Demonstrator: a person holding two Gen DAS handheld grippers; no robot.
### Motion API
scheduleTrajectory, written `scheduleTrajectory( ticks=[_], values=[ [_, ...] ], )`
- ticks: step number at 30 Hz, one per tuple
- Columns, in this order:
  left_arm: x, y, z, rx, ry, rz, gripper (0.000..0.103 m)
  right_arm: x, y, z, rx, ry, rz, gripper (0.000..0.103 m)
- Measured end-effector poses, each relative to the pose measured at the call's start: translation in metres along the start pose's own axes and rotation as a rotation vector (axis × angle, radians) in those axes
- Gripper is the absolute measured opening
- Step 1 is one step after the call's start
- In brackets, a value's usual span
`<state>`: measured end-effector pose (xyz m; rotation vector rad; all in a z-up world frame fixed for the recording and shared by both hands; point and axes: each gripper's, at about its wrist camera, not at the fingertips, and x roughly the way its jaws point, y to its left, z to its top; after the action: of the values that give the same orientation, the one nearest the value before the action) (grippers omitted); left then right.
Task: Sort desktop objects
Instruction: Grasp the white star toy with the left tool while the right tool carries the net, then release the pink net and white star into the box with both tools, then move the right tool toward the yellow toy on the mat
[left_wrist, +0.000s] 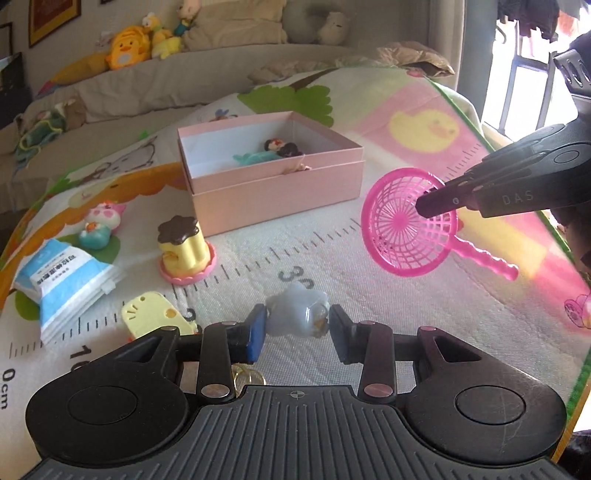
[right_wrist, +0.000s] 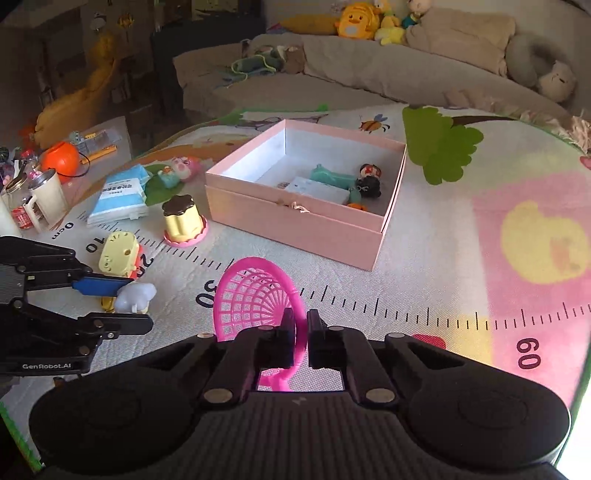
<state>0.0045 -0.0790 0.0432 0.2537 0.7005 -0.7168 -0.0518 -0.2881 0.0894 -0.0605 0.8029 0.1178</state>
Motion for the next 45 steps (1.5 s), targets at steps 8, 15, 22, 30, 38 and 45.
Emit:
scheduleTrajectory(
  ticks=[8, 15, 22, 30, 38, 45],
  values=[
    [-0.02, 0.003, 0.008, -0.003, -0.041, -0.004, 0.041, -0.019, -0.005, 0.004, 0.041, -0.036, -0.01, 0.006],
    [-0.017, 0.019, 0.096, 0.036, -0.2, 0.051, 0.041, -0.046, -0.029, 0.077, 0.155, -0.196, -0.002, 0.006],
    [0.019, 0.055, 0.167, -0.093, -0.241, 0.067, 0.062, 0.008, -0.057, 0.178, 0.295, -0.243, -0.028, 0.018],
    [-0.002, 0.09, 0.064, -0.122, -0.112, 0.182, 0.095, 0.03, -0.037, 0.128, 0.195, -0.211, -0.089, 0.033],
    [-0.025, 0.111, -0.029, -0.181, 0.061, 0.307, 0.1, 0.052, 0.07, 0.048, -0.107, -0.004, 0.124, 0.06],
    [-0.048, 0.136, -0.044, -0.288, 0.048, 0.328, 0.1, 0.079, 0.156, 0.026, -0.241, 0.048, 0.253, 0.06]
  ],
)
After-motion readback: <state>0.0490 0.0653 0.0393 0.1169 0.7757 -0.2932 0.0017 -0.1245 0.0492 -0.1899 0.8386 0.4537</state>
